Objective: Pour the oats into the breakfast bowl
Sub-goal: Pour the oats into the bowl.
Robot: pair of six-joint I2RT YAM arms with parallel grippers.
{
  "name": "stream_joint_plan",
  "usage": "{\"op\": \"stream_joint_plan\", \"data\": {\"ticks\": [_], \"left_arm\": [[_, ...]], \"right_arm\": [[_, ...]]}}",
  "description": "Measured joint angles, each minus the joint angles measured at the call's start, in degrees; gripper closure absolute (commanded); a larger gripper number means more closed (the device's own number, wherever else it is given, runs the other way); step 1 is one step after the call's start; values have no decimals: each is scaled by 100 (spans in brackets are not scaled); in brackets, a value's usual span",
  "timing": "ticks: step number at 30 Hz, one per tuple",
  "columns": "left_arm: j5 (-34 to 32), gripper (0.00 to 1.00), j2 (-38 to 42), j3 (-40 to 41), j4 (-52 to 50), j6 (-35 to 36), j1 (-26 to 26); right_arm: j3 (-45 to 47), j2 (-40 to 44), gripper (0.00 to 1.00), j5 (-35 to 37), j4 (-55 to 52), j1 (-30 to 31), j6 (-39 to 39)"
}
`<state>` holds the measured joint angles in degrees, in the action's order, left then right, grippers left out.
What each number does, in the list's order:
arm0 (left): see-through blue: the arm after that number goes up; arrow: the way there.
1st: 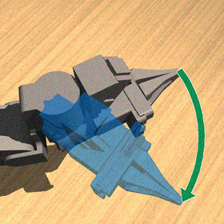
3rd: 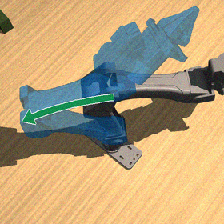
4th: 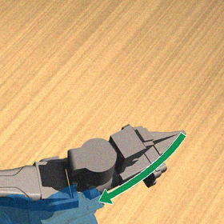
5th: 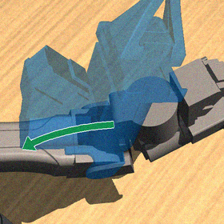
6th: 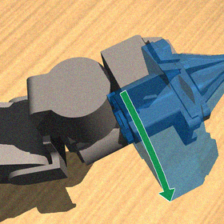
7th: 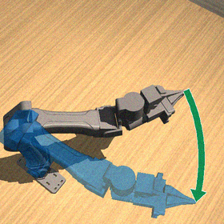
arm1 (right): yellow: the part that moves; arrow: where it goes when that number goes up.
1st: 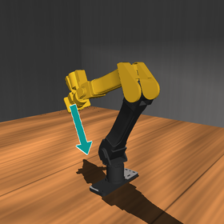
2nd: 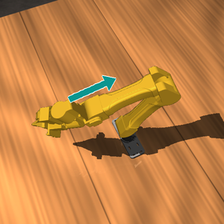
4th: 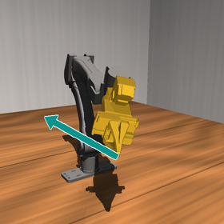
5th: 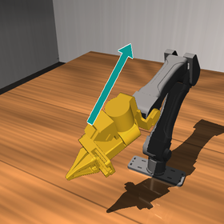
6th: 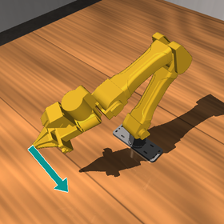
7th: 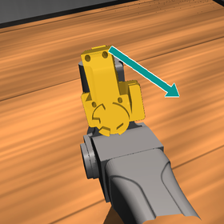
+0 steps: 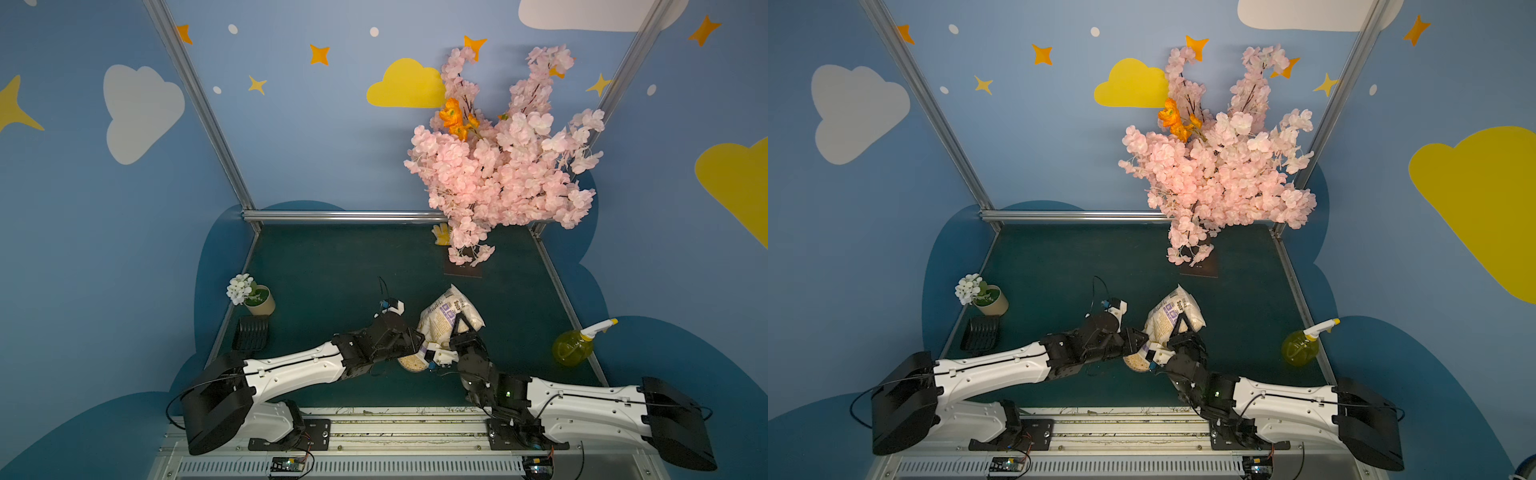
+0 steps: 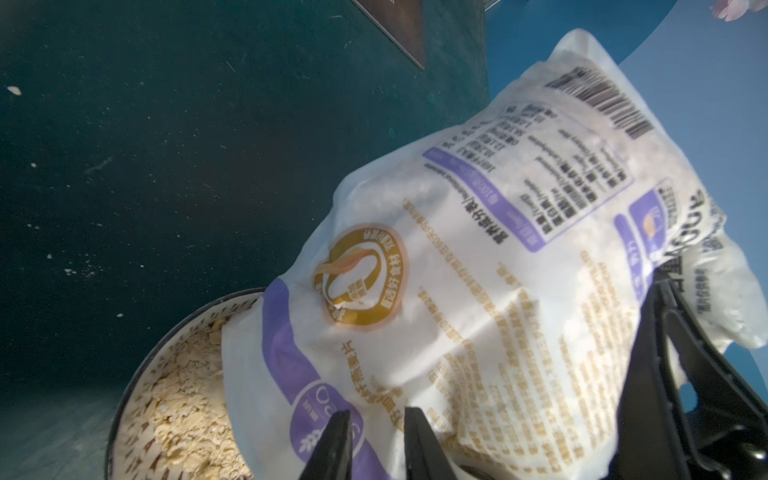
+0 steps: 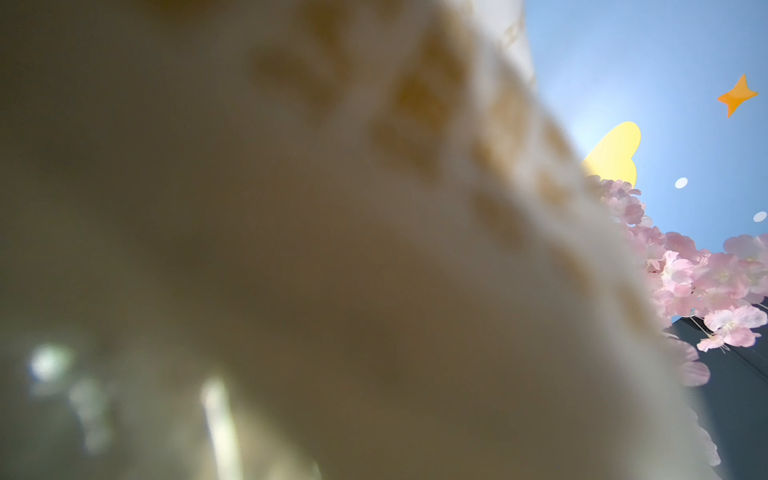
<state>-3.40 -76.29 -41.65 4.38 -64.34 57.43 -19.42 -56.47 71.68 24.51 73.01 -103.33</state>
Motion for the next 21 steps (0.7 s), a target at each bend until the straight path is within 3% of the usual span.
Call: {"op": "stream_joint_plan", "data": {"ticks": [21], "left_arm": [[-136,74,116,11,-31,-26,0]], "right_arm": [[-37,280,100,-57,-295,-122,129]]}}
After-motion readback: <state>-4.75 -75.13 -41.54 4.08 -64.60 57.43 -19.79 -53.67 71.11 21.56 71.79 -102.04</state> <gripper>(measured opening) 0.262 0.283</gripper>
